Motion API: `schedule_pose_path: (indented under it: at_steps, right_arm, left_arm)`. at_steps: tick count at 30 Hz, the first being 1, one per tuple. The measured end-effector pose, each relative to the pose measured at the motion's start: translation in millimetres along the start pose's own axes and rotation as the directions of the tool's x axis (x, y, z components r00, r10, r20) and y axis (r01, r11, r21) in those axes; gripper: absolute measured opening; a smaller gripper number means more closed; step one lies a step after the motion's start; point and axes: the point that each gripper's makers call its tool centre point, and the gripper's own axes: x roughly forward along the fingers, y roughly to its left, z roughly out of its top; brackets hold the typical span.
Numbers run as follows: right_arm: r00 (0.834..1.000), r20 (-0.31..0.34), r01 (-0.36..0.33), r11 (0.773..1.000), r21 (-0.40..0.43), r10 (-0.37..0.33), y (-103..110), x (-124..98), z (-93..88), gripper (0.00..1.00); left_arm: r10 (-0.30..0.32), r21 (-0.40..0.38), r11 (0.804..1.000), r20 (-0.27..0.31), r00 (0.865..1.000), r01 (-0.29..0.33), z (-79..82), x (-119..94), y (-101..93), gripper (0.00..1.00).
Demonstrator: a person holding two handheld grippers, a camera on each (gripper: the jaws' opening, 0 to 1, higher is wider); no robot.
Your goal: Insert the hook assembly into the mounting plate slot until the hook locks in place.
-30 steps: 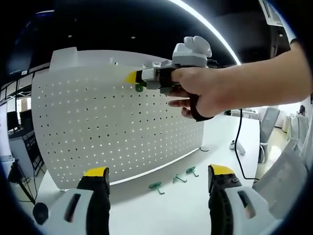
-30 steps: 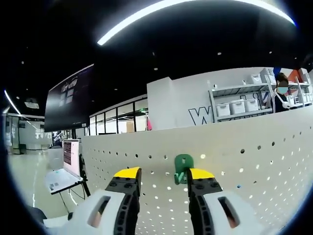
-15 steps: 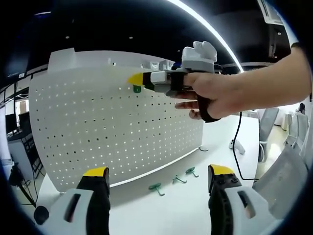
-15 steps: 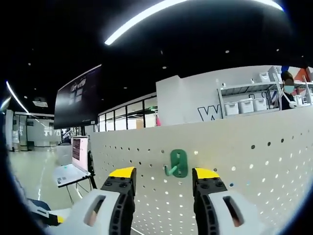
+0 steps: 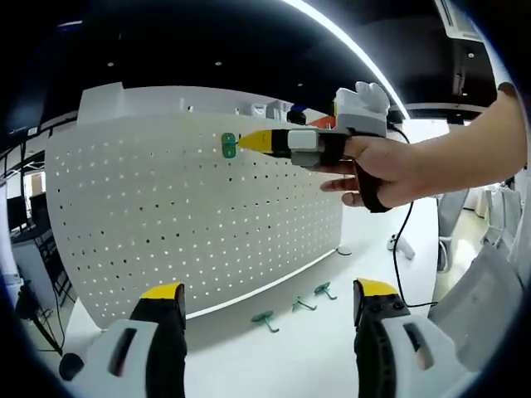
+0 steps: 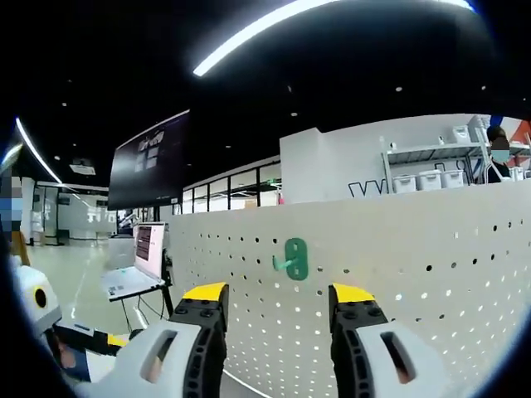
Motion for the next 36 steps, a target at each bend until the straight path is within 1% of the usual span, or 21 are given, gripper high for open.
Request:
schedule_pose_path:
  at_steps: [6,9,13,16,19,22,24,26,36]
  right_arm:
    - [1.0,0.012,-0.015,1.0,0.014,0.014,-1,-16,-2.3,0.5]
    - [1.0,0.001,-0.028,1.0,-0.001,0.028,0,-24,-5.2,0.5]
    - [0.999,0.011,-0.041,0.999,0.006,0.041,-1,-33,-3.7,0.51]
    - [0.999,-0.003,-0.048,0.999,-0.014,0.048,0,-40,-6.1,0.51]
    - [0.998,-0.001,-0.056,0.998,-0.003,0.056,-1,-49,-7.1,0.52]
    - [0.998,-0.006,-0.067,0.998,-0.008,0.067,-1,-60,-9.7,0.52]
    - [0.998,-0.021,-0.066,0.998,-0.016,0.066,-1,-66,-13.1,0.51]
    - [0.997,-0.02,-0.068,0.998,-0.009,0.068,-4,-76,-14.5,0.52]
    - [0.997,-0.027,-0.08,0.996,-0.035,0.079,-9,-109,-14.7,0.52]
  left_arm:
    - [-0.006,0.0,1.0,-0.002,1.0,0.006,-0.6,0,-1.0,0.86]
    - [-0.008,0.0,1.0,-0.001,1.0,0.008,-0.3,-1,-1.8,0.86]
    - [-0.012,-0.006,1.0,0.002,1.0,0.012,0.3,-1,-1.9,0.86]
    - [-0.014,-0.003,1.0,0.003,1.0,0.014,0.9,-2,-1.8,0.87]
    - [-0.012,-0.002,1.0,0.002,1.0,0.012,1.1,-3,-0.4,0.87]
    - [-0.009,-0.004,1.0,0.004,1.0,0.009,2.0,-6,1.7,0.87]
    - [-0.003,-0.006,1.0,0.0,1.0,0.003,1.5,-7,3.6,0.87]
    - [0.001,-0.011,1.0,0.003,1.0,-0.001,2.6,-9,4.5,0.87]
    - [-0.006,0.016,1.0,0.003,1.0,0.006,5.8,-11,-1.1,0.88]
